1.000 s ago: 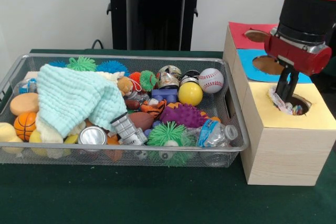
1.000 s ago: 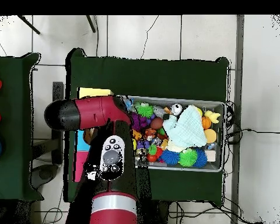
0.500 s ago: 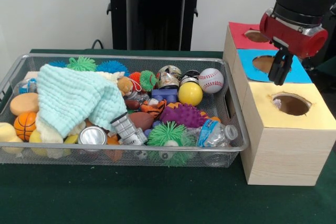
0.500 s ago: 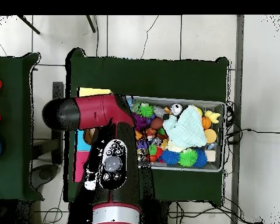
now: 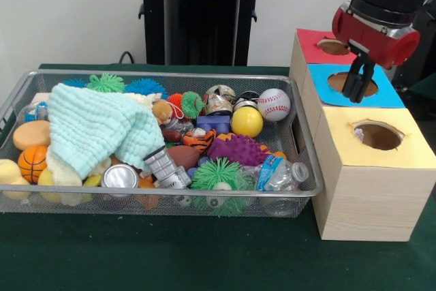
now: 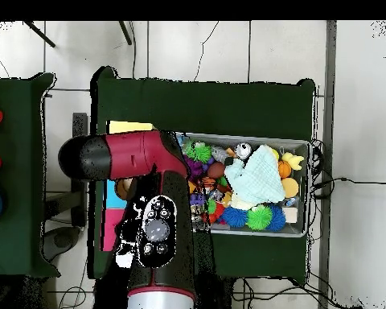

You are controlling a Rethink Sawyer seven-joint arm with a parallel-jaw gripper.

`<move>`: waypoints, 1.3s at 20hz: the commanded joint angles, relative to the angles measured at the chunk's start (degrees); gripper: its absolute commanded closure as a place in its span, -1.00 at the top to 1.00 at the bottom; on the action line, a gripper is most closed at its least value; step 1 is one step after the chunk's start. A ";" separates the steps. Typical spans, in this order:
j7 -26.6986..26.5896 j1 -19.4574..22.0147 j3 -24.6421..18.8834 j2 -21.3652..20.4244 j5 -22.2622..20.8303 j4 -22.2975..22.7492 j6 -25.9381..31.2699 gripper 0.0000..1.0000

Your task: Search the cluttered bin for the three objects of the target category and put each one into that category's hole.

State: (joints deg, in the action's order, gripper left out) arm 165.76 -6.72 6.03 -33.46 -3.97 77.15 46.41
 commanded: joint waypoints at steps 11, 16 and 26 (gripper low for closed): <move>-9.76 4.68 -3.40 -4.94 -7.45 16.02 -11.20 -1.00; -10.43 7.20 -6.18 -5.02 -8.70 19.07 -15.69 -1.00; -10.04 10.44 -9.75 -4.03 -11.75 19.98 -17.53 -1.00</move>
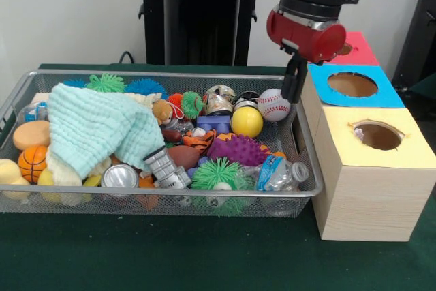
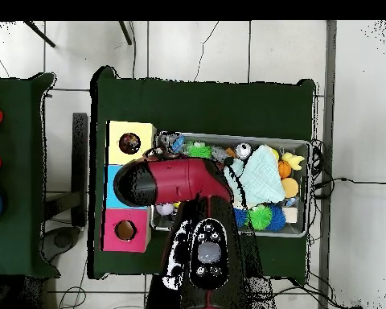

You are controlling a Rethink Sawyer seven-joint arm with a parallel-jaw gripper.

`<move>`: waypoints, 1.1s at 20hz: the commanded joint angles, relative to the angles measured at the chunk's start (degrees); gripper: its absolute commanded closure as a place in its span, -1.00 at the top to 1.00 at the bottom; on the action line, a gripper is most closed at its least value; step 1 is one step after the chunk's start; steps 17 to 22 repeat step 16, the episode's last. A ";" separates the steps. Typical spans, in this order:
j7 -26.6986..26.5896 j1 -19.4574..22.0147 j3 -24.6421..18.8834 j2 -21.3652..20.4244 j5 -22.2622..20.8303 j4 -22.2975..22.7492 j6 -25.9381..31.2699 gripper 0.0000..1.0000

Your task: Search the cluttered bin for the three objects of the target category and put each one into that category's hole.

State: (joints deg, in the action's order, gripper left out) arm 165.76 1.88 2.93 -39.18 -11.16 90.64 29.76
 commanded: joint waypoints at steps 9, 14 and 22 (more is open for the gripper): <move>-9.42 3.67 -9.22 2.25 -5.47 7.49 -0.77 -1.00; -8.77 3.78 -9.49 2.58 -6.54 7.12 -1.27 -1.00; -9.21 4.65 -10.41 2.65 -6.51 7.49 -1.77 -1.00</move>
